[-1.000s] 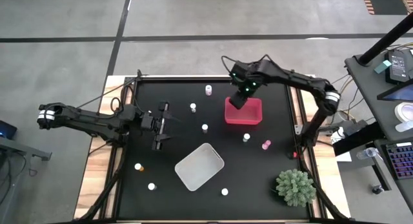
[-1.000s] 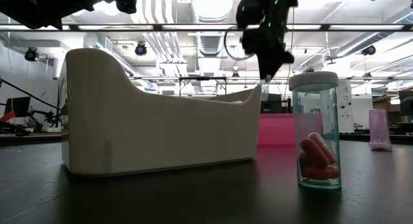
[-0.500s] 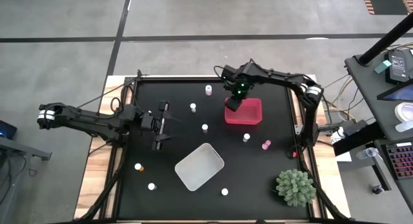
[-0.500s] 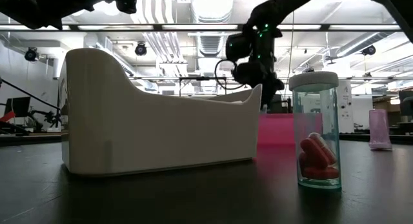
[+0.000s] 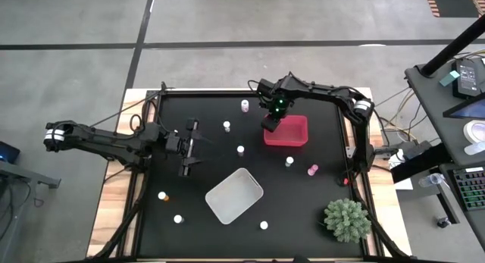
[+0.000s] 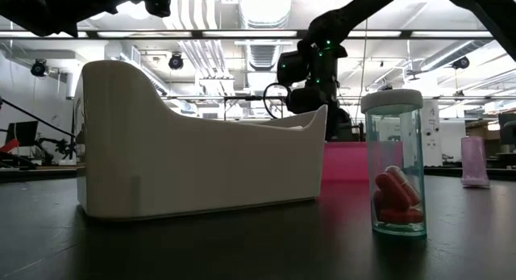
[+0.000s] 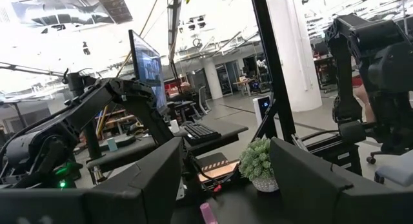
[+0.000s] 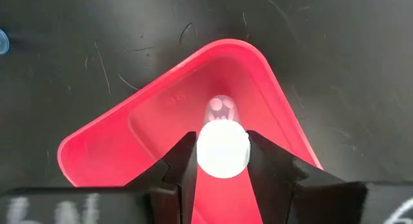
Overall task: Pick and place medicine bottles into bin by pill shape (circle, oval)
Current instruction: Put the left blue tablet bottle into the red bin
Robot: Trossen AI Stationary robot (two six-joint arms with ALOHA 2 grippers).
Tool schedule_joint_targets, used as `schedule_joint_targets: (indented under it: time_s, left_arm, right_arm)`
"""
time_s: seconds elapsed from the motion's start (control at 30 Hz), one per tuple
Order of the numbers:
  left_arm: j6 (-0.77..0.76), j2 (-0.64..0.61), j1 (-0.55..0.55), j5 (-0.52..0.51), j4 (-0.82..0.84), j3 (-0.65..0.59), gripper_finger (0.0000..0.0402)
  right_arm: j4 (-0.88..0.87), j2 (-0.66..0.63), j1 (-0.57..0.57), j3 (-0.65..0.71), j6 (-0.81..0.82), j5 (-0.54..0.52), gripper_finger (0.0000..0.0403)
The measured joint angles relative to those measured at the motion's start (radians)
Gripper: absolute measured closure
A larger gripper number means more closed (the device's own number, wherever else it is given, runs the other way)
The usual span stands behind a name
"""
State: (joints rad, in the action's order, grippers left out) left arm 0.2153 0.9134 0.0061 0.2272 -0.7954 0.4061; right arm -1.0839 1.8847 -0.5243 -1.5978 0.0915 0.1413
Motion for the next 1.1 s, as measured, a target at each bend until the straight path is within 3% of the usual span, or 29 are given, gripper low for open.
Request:
schedule_joint_targets:
  time_s: [0.47,0.9,1.1]
  left_arm:
    - [0.0,0.0,0.0,0.0,0.0,0.0,0.0185]
    - [0.0,0.0,0.0,0.0,0.0,0.0,0.0185]
    - [0.0,0.0,0.0,0.0,0.0,0.0,0.0185]
  right_arm:
    - [0.04,0.0,0.0,0.0,0.012,-0.003,0.0273]
    - [0.06,0.0,0.0,0.0,0.014,-0.013,0.0216]
    - [0.043,-0.02,0.0,0.001,0.013,-0.014,0.0209]
